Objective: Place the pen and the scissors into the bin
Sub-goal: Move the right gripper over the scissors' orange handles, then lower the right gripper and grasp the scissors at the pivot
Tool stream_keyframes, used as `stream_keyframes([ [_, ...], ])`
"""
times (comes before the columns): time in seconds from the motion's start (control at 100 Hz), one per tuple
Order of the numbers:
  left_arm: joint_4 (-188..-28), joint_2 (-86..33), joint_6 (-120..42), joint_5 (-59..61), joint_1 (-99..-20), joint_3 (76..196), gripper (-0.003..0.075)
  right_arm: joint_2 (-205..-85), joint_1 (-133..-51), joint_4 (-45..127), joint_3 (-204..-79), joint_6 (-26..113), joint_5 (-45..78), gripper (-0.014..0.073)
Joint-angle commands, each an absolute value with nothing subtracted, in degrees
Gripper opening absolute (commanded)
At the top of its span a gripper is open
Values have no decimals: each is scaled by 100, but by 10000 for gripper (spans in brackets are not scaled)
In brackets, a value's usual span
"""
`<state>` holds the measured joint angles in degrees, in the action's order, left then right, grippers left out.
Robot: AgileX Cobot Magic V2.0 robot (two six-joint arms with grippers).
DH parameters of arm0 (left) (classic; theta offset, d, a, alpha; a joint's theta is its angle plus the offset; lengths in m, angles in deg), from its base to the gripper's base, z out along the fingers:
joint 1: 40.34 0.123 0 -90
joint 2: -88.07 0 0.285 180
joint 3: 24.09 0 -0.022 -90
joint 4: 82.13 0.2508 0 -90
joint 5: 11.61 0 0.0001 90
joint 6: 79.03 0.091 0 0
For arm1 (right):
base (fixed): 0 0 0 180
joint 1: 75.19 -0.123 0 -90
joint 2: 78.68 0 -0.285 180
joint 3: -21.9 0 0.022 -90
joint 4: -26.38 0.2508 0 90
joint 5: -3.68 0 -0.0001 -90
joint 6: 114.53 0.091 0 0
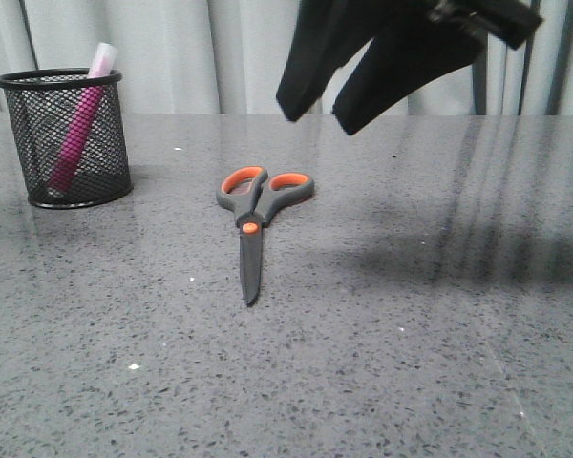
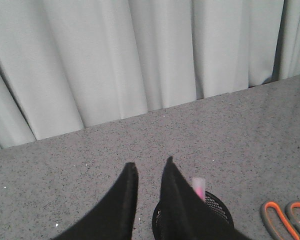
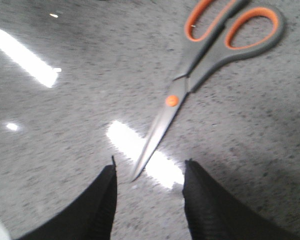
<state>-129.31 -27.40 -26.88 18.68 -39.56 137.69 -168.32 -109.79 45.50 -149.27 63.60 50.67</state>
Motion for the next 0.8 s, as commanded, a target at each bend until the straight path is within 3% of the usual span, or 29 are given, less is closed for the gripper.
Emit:
stream_keyframes([
  [0.0,-13102,-2880,-2671,1605,-4005,13921,95,-17120,-11103,3768,-15589,7149,5314,272],
  [0.37,-13102,-2993,-2671,1521,-4115,13921,95,-18814,-11350,3100,-17574,7851,6605,279],
  [0.58,-13092,-2993,-2671,1501,-4244,13921,95,-19174,-11353,3043,-17864,8162,6712,378],
  [0.79,-13092,-2993,-2671,1466,-4253,13921,95,-19336,-11353,3025,-17943,8319,6668,384],
])
